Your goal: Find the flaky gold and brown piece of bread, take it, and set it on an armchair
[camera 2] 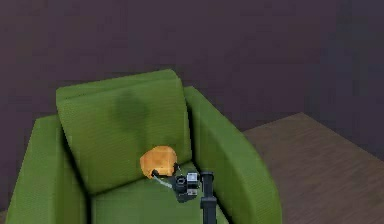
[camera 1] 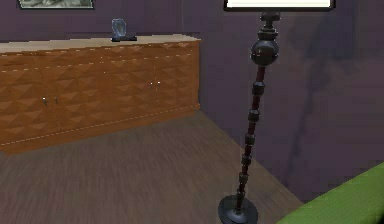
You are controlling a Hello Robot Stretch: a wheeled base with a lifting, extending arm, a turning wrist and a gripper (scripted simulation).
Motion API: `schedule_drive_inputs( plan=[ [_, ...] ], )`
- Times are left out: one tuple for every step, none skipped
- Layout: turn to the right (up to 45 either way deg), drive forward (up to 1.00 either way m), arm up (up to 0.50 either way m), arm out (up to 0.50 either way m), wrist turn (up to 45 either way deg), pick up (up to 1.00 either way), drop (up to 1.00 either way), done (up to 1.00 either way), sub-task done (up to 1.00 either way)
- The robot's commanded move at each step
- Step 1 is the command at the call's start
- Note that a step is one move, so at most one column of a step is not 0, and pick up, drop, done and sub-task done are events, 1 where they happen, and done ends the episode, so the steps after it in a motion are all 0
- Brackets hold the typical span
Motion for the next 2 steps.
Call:
schedule_drive_inputs(
  plan=[
    [0.0,0.00,-0.32,0.00,0.0,0.00,0.00,0.00,0.00],
    [0.0,0.00,0.00,0.00,0.0,0.00,1.00,0.00,0.00]
  ],
)
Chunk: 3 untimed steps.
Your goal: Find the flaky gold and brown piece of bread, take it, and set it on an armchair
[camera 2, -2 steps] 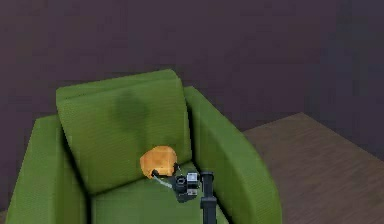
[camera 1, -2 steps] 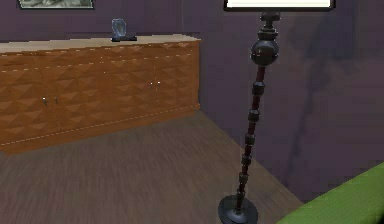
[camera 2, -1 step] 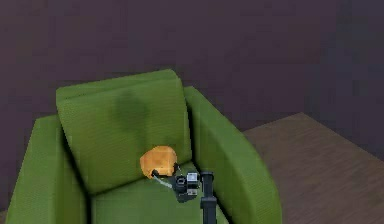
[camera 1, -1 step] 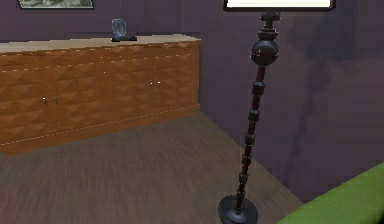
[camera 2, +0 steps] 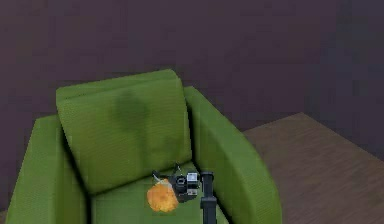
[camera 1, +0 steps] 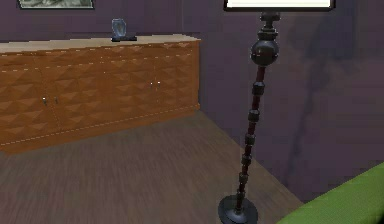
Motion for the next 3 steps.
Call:
schedule_drive_inputs(
  plan=[
    [0.0,0.00,0.10,0.00,0.0,0.00,0.00,0.00,0.00],
    [0.0,0.00,0.00,-0.08,0.0,0.00,0.00,0.00,0.00],
    [0.0,0.00,0.00,0.00,0.0,0.00,0.00,1.00,0.00]
  ],
)
